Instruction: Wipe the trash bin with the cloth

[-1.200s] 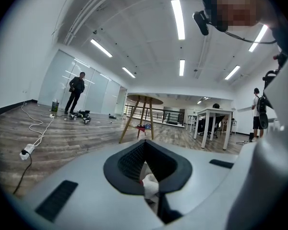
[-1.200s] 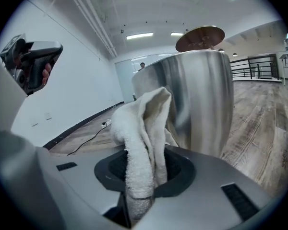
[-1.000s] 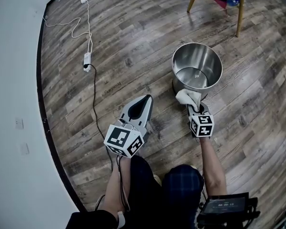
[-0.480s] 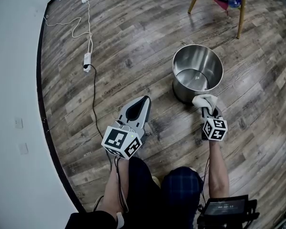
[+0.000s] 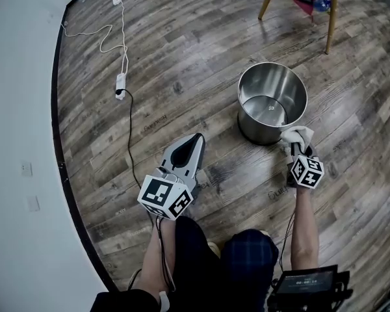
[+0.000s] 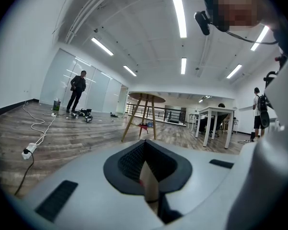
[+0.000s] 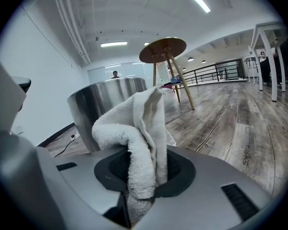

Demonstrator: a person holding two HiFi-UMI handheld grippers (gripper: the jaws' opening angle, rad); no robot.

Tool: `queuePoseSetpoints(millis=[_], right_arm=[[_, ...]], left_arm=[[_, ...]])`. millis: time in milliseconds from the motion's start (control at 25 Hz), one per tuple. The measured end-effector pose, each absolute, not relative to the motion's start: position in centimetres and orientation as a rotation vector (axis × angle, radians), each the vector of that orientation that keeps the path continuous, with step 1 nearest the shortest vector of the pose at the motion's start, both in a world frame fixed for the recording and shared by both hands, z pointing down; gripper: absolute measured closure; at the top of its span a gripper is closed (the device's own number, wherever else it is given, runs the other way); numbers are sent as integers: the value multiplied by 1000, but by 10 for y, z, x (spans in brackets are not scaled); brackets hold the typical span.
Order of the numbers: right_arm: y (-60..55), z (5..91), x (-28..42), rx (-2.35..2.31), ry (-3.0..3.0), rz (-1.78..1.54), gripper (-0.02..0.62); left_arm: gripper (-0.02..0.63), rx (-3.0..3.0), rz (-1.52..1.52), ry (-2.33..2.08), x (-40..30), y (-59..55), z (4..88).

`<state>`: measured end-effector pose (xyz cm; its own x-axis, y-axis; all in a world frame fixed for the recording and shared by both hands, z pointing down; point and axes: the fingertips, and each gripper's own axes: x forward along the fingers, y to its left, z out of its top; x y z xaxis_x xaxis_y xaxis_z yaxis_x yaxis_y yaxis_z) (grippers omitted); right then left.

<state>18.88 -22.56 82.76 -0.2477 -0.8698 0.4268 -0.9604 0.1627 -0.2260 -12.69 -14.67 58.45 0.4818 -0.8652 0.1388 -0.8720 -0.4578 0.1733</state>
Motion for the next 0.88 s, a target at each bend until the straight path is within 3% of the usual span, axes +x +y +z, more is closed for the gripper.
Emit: queuePoseSetpoints(millis=[480,880], right_arm=[[-197,816,179,1782,-2306,675,502],[-138,801,86,1512,-2520,638,502]], left_arm=[[606,2499,9,-1501,-134,-145,578],[606,2488,1,-1528,-142,-142,574]])
